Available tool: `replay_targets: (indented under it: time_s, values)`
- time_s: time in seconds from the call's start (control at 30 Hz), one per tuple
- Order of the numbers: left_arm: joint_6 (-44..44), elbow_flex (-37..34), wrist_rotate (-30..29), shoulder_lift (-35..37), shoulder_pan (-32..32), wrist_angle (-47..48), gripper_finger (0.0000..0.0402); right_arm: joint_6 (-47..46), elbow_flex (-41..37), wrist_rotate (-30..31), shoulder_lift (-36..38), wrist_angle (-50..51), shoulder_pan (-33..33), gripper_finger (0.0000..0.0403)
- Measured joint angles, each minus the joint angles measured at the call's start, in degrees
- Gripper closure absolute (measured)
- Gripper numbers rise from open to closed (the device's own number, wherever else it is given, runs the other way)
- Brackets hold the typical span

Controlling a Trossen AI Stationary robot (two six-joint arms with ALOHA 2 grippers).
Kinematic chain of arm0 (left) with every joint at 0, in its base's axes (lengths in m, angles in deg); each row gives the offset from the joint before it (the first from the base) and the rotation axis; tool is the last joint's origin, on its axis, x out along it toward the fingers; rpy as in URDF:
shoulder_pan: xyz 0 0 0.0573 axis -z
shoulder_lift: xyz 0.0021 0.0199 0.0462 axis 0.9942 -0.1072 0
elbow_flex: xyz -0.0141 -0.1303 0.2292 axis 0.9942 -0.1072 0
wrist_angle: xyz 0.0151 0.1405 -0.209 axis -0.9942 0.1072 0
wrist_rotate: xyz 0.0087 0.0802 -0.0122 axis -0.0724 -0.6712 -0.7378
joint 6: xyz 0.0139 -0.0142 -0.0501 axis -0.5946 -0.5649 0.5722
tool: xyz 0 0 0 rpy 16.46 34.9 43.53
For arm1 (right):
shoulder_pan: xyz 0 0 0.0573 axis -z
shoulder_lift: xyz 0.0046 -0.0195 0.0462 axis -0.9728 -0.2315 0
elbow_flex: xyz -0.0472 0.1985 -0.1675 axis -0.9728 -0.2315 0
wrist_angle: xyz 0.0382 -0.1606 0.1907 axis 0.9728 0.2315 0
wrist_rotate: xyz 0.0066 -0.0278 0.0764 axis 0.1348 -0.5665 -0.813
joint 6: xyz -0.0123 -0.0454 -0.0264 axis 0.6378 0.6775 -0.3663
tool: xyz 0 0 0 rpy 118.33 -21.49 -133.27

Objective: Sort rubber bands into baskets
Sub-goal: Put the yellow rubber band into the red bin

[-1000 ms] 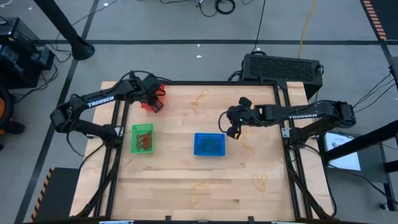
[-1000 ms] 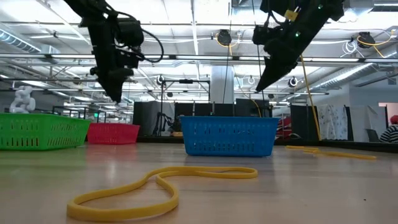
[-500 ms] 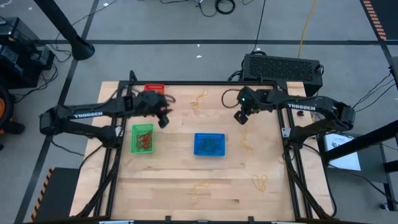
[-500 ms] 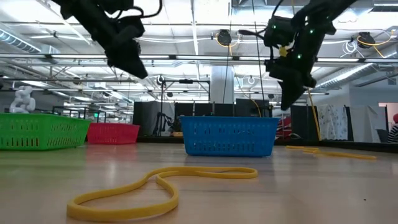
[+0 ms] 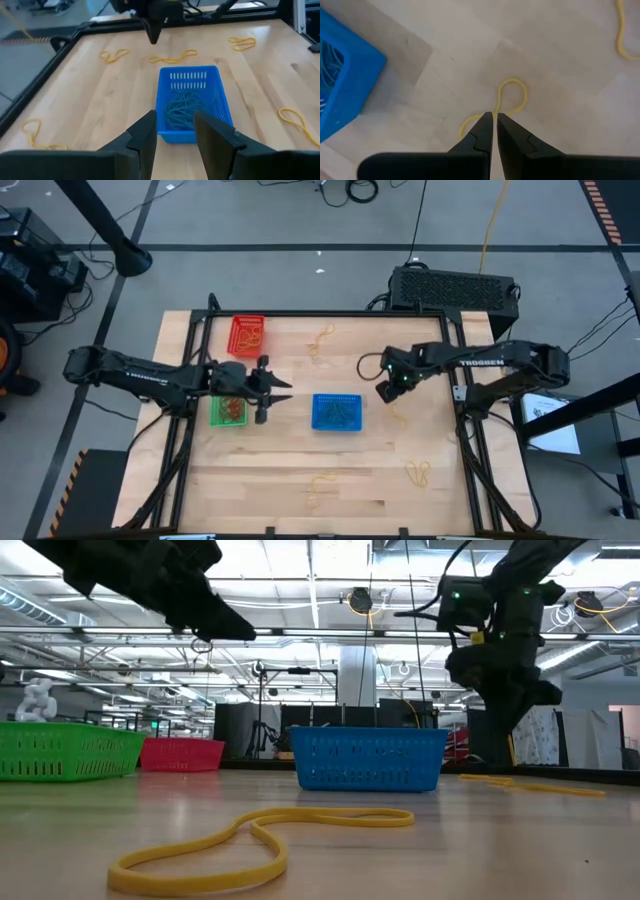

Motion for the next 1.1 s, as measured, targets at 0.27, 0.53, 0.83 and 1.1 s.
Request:
replay_targets:
  time_s: [0.27,0.53,0.83,1.1]
  values:
    - [-0.14,0.03,-0.04,0.04,0.27,-0.39,0.0265,-12.80,-4.45,3.26,-0.65,-3.63,-2.98,0.0380]
    - [-0.08,0.04,-0.09,0.04,0.25,-0.38,0.0265,-13.37,-5.56,3.25,-2.59,-8.85,-3.06,0.0324]
    - [0.00,0.04,-0.20,0.04,0.25,-0.35,0.0265,-15.16,-5.58,3.34,-6.31,-8.11,-4.84,0.0242]
    - [0.00,0.04,-0.22,0.04,0.25,-0.27,0.0265,-17.91,-5.29,2.56,-11.56,-8.17,-6.32,0.0255]
